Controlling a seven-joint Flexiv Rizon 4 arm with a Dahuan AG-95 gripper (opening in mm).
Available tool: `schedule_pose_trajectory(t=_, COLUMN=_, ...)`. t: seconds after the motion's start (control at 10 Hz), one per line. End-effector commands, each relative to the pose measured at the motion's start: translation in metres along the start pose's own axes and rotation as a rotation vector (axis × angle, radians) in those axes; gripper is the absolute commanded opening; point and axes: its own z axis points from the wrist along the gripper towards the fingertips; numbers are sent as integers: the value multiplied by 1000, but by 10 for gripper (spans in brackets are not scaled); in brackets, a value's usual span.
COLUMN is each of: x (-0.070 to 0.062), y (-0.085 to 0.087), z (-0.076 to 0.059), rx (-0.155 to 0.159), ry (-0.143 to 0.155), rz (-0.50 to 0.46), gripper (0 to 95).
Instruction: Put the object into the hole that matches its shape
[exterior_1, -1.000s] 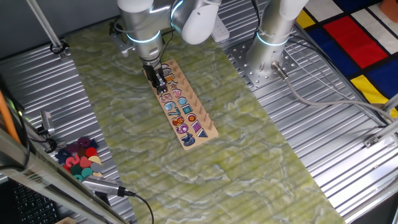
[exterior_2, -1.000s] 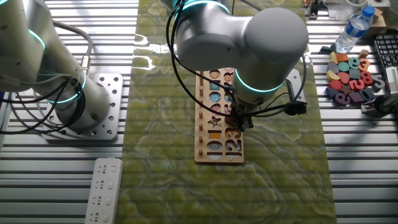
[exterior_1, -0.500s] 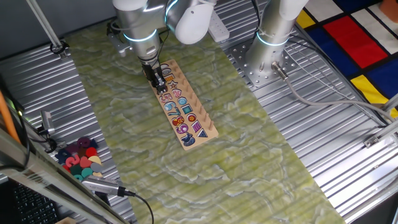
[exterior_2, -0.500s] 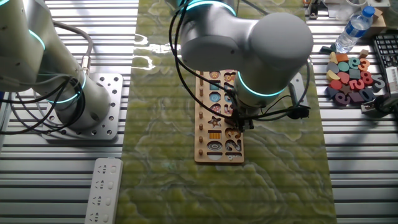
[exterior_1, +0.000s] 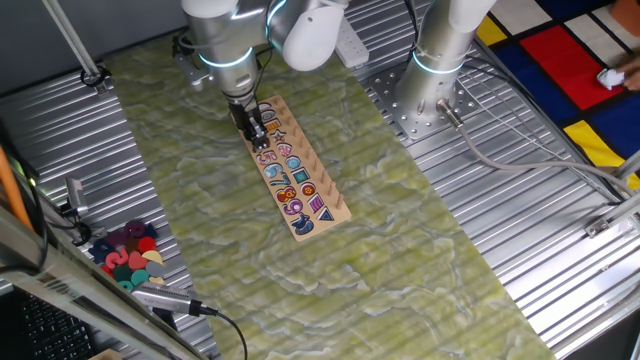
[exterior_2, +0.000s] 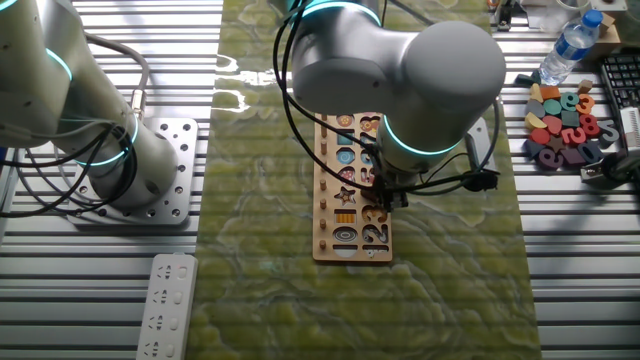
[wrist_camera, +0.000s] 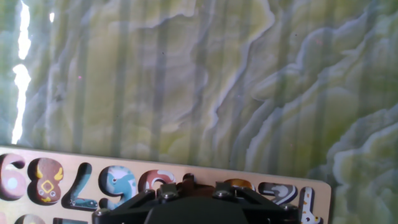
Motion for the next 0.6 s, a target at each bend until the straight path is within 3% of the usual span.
schedule_pose_trajectory(t=0.1, x=1, y=0, z=0, rx=1, ry=-2, rz=-2, gripper=0)
schedule_pose_trajectory(t=0.6, x=1, y=0, z=0, rx=2, ry=-5, rz=7, gripper=0)
